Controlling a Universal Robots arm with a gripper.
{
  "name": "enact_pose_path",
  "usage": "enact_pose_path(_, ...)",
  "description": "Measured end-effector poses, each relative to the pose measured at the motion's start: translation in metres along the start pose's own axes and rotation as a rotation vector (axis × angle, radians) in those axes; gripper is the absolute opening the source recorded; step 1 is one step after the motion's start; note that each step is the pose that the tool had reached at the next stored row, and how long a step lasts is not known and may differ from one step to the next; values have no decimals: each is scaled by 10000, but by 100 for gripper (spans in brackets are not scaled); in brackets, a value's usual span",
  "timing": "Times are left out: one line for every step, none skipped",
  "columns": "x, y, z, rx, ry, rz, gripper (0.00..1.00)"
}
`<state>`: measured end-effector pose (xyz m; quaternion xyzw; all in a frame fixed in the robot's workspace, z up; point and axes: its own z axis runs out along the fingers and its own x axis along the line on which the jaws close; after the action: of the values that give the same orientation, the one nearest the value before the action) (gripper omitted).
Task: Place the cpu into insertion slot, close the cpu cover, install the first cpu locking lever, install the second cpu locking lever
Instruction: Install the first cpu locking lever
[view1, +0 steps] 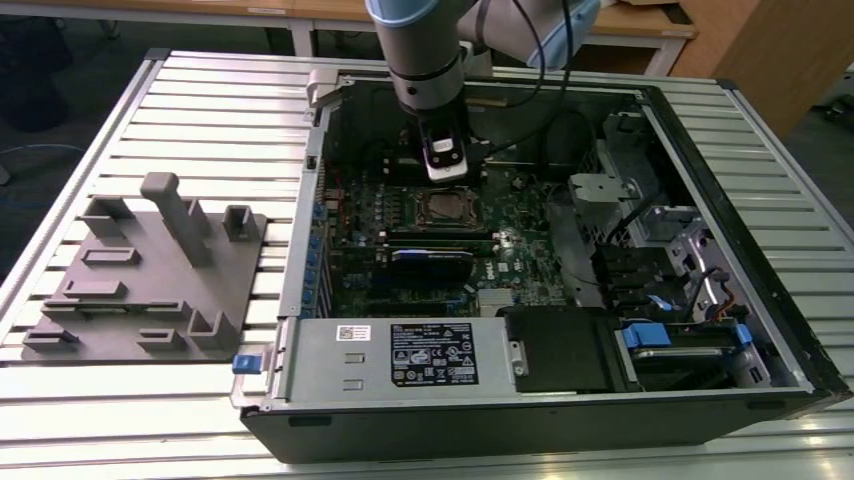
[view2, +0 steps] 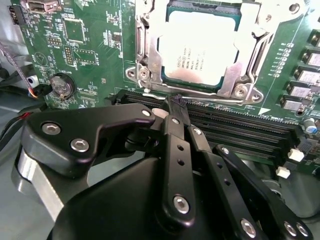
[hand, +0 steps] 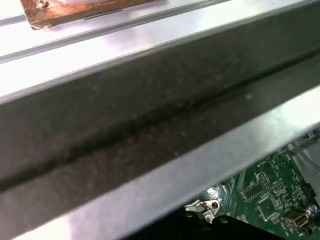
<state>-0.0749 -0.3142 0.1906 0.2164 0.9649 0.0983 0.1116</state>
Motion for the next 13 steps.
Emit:
enact_pose_path(3, -2, 0, 19, -11, -23, 10)
enact_pose_path(3, -2, 0, 22, -15, -30, 10)
enact_pose_path(3, -3, 0, 22, -16, -31, 10)
enact_pose_path(3, -3, 0, 22, -17, -32, 10)
enact_pose_path(4, -2, 0, 21, -17, -31, 10)
enact_pose_path(3, -1, -7, 20, -17, -30, 10)
enact_pose_path(1, 2, -19, 17, -17, -29, 10)
enact_pose_path(-2, 6, -33, 16, -16, -29, 10)
enact_pose_path(-3, 8, -42, 14, -15, -28, 10)
enact_pose_path(-3, 9, -43, 10, -15, -26, 10)
enact_pose_path(-3, 9, -43, 9, -15, -27, 10)
enact_pose_path(-3, 11, -43, 10, -16, -27, 10)
enact_pose_path(-1, 14, -42, 11, -18, -21, 10)
